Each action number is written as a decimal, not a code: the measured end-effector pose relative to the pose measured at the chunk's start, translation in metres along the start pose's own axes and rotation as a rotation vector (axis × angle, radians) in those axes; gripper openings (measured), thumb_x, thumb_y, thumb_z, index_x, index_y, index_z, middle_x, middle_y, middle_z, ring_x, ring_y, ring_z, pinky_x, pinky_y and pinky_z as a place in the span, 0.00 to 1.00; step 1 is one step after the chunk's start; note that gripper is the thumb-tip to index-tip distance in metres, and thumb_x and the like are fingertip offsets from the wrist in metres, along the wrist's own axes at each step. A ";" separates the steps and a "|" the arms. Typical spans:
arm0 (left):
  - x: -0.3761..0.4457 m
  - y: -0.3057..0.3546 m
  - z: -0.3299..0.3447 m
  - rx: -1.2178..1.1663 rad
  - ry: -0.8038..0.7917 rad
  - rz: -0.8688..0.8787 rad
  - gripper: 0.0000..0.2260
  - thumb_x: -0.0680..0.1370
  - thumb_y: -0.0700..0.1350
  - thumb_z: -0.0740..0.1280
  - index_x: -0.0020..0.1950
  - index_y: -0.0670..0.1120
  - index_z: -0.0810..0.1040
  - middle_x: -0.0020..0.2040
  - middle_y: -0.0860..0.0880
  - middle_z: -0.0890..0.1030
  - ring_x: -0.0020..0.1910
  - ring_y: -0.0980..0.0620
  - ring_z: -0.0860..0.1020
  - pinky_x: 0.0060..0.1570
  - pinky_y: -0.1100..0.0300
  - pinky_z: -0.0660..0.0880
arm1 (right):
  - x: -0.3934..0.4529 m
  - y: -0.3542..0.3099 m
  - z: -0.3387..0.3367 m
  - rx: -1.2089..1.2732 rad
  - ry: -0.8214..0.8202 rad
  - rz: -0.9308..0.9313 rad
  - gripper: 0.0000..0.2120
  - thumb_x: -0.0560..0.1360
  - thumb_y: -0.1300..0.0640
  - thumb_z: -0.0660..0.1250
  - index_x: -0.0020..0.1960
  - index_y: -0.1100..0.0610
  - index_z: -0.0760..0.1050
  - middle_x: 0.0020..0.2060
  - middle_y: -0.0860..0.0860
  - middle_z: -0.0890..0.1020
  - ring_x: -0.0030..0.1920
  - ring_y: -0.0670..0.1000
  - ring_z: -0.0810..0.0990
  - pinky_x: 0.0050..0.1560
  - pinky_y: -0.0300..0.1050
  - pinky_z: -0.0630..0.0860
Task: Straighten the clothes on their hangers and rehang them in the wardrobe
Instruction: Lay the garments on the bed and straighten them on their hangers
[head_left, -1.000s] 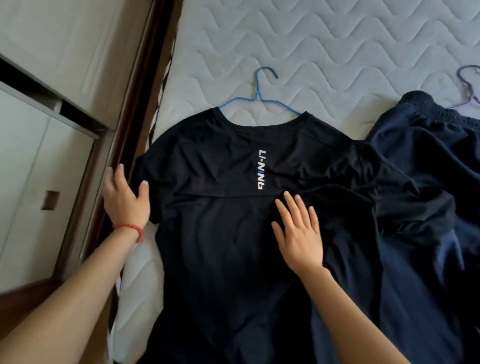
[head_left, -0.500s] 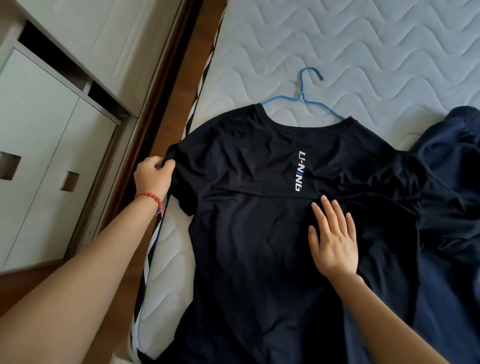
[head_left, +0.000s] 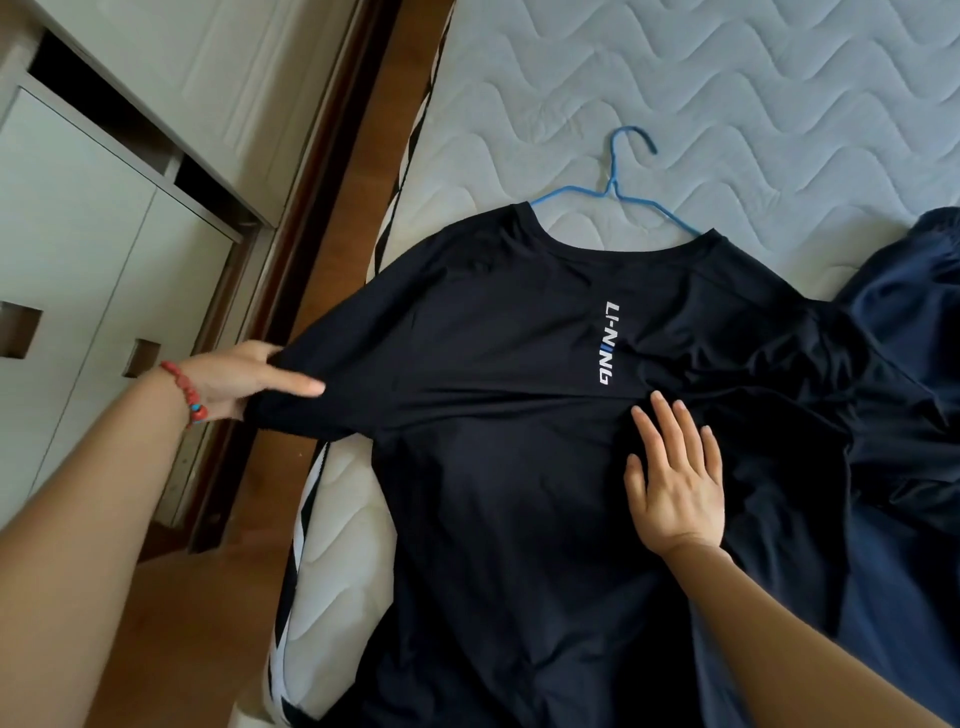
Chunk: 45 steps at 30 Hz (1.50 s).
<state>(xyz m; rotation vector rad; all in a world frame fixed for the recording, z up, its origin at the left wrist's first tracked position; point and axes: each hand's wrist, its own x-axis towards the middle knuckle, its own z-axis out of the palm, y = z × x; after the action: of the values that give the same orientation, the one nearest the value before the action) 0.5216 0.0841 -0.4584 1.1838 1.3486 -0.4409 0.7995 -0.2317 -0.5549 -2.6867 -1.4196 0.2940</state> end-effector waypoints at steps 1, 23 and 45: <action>-0.001 -0.005 -0.003 0.094 0.014 -0.029 0.43 0.33 0.59 0.80 0.45 0.47 0.78 0.42 0.47 0.83 0.48 0.47 0.79 0.43 0.56 0.75 | 0.000 0.000 0.000 0.001 0.000 0.000 0.24 0.75 0.51 0.51 0.70 0.54 0.63 0.72 0.53 0.66 0.72 0.52 0.57 0.73 0.45 0.43; -0.019 -0.059 0.109 -0.042 1.034 0.294 0.15 0.74 0.43 0.67 0.59 0.39 0.74 0.59 0.37 0.74 0.60 0.39 0.73 0.60 0.46 0.71 | -0.008 0.002 -0.014 0.153 -0.084 0.003 0.25 0.78 0.49 0.49 0.73 0.54 0.61 0.75 0.51 0.59 0.76 0.51 0.52 0.74 0.49 0.44; -0.106 -0.167 0.235 -0.080 0.489 0.015 0.15 0.75 0.48 0.67 0.40 0.35 0.78 0.36 0.43 0.79 0.41 0.41 0.77 0.39 0.55 0.72 | -0.193 0.033 -0.051 0.579 -0.031 1.218 0.32 0.69 0.52 0.73 0.67 0.64 0.65 0.62 0.63 0.71 0.60 0.64 0.72 0.59 0.59 0.69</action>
<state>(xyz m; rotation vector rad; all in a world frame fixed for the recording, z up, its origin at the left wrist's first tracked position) 0.4765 -0.2195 -0.4768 1.2821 1.7538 -0.0820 0.7309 -0.4095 -0.4856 -2.6015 0.4400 0.6606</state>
